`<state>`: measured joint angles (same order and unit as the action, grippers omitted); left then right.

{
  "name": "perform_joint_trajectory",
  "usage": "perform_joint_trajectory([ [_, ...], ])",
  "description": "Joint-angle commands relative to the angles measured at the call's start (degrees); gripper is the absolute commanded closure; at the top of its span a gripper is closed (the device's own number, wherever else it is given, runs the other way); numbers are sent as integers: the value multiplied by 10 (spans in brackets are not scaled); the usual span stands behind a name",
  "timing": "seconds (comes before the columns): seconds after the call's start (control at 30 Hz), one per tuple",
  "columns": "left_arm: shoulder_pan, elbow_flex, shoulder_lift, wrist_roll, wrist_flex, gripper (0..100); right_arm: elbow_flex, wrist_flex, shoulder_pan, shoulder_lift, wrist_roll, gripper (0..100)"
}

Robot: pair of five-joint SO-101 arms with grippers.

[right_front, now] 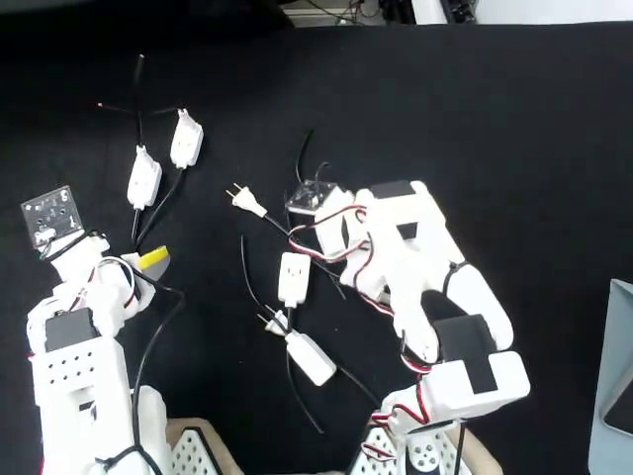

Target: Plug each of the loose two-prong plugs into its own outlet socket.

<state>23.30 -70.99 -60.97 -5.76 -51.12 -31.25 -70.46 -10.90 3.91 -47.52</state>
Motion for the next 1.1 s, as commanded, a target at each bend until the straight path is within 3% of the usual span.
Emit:
perform_joint_trajectory([
  [0.0, 3, 3, -7, 2, 11, 647, -11, -2, -4, -27, -30, 881],
  [0.37, 3, 3, -7, 2, 11, 647, -18, -1, 17, -26, -66, 884],
  [0.53, 3, 3, -7, 2, 10, 647, -29, 46, 17, -24, -66, 976],
  [0.73, 3, 3, -7, 2, 11, 647, -32, 53, 15, -24, -66, 986],
  [1.07, -1, 15, -8, 2, 9, 647, -33, -53, 15, -272, -33, 987],
])
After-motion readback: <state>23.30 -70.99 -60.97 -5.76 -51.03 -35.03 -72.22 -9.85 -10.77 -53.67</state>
